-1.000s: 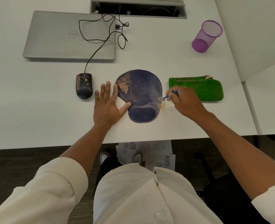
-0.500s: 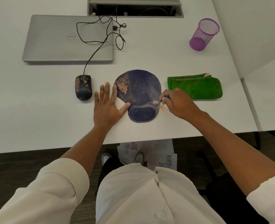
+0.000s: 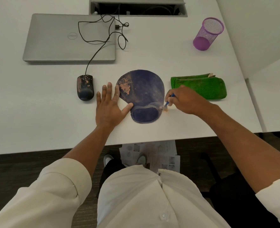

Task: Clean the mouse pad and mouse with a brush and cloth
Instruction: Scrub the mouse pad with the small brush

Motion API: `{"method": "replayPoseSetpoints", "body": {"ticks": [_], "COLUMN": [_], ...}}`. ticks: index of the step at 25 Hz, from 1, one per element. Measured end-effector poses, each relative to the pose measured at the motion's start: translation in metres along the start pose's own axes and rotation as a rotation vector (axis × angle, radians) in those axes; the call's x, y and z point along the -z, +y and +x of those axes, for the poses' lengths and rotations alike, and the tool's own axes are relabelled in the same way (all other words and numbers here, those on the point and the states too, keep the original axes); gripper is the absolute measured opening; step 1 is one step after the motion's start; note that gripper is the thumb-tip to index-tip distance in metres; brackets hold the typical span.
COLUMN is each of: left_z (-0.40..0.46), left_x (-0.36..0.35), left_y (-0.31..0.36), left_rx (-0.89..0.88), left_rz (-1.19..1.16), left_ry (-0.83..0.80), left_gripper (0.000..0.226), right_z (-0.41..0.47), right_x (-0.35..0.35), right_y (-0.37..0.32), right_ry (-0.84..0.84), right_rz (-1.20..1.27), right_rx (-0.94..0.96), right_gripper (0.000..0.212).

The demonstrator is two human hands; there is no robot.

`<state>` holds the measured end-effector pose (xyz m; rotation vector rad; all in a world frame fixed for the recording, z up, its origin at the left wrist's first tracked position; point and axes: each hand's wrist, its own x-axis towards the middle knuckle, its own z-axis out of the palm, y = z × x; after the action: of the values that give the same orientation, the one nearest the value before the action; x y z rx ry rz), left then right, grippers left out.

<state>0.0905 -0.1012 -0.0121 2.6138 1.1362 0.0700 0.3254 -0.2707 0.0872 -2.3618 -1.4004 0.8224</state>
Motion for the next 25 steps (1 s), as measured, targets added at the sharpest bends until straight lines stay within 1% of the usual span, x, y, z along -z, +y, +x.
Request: {"method": "replayPoseSetpoints", "body": {"ticks": [2, 4, 6, 8, 9, 10, 11, 12, 13, 15, 16, 17, 18, 19, 23, 24, 25], "left_z": [0.000, 0.000, 0.000, 0.000, 0.000, 0.000, 0.000, 0.000, 0.000, 0.000, 0.000, 0.000, 0.001, 0.001, 0.002, 0.002, 0.002], "left_x": [0.000, 0.000, 0.000, 0.000, 0.000, 0.000, 0.000, 0.000, 0.000, 0.000, 0.000, 0.000, -0.001, -0.001, -0.004, -0.005, -0.005], "left_y": [0.000, 0.000, 0.000, 0.000, 0.000, 0.000, 0.000, 0.000, 0.001, 0.001, 0.001, 0.000, 0.000, 0.000, -0.001, -0.002, -0.002], "left_rx": [0.000, -0.003, -0.005, -0.001, 0.000, 0.000, -0.001, -0.002, -0.003, -0.003, -0.001, 0.000, 0.000, 0.001, -0.002, -0.001, 0.002], "left_rz": [0.007, 0.008, 0.009, 0.012, 0.015, 0.017, 0.017, 0.014, 0.010, 0.008, 0.009, 0.009, 0.010, 0.012, 0.008, 0.009, 0.009], "left_ry": [-0.004, -0.003, -0.004, -0.009, -0.011, -0.012, -0.010, -0.010, -0.010, -0.010, -0.010, -0.009, -0.008, -0.009, 0.009, 0.009, 0.007], "left_gripper": [0.095, 0.096, 0.096, 0.096, 0.096, 0.096, 0.097, 0.097, 0.097, 0.098, 0.098, 0.098, 0.098, 0.098, 0.098, 0.098, 0.098], "right_z": [0.004, 0.007, 0.008, 0.010, 0.012, 0.014, 0.016, 0.017, 0.018, 0.021, 0.022, 0.025, 0.029, 0.033, 0.057, 0.063, 0.068], "right_x": [0.005, -0.002, -0.011, -0.010, -0.009, -0.010, -0.012, -0.017, -0.021, -0.019, -0.015, -0.011, -0.008, -0.005, 0.013, 0.018, 0.020], "right_y": [-0.005, -0.012, -0.011, -0.008, -0.008, -0.010, -0.014, -0.017, -0.019, -0.019, -0.019, -0.020, -0.022, -0.025, -0.031, -0.035, -0.041], "right_ry": [0.061, 0.071, 0.080, 0.211, 0.266, 0.282, 0.253, 0.209, 0.195, 0.293, 0.351, 0.377, 0.376, 0.345, 0.071, 0.064, 0.101], "right_rz": [0.068, 0.147, 0.129, 0.051, 0.070, 0.138, 0.201, 0.206, 0.144, 0.002, 0.011, 0.078, 0.140, 0.150, -0.074, -0.096, -0.075], "right_rx": [0.020, 0.031, -0.004, -0.056, -0.068, -0.060, -0.053, -0.053, -0.067, -0.107, -0.109, -0.091, -0.077, -0.079, -0.202, -0.195, -0.161], "right_gripper": [0.018, 0.018, 0.018, 0.017, 0.017, 0.016, 0.016, 0.016, 0.017, 0.019, 0.019, 0.018, 0.018, 0.018, 0.023, 0.022, 0.022]}}
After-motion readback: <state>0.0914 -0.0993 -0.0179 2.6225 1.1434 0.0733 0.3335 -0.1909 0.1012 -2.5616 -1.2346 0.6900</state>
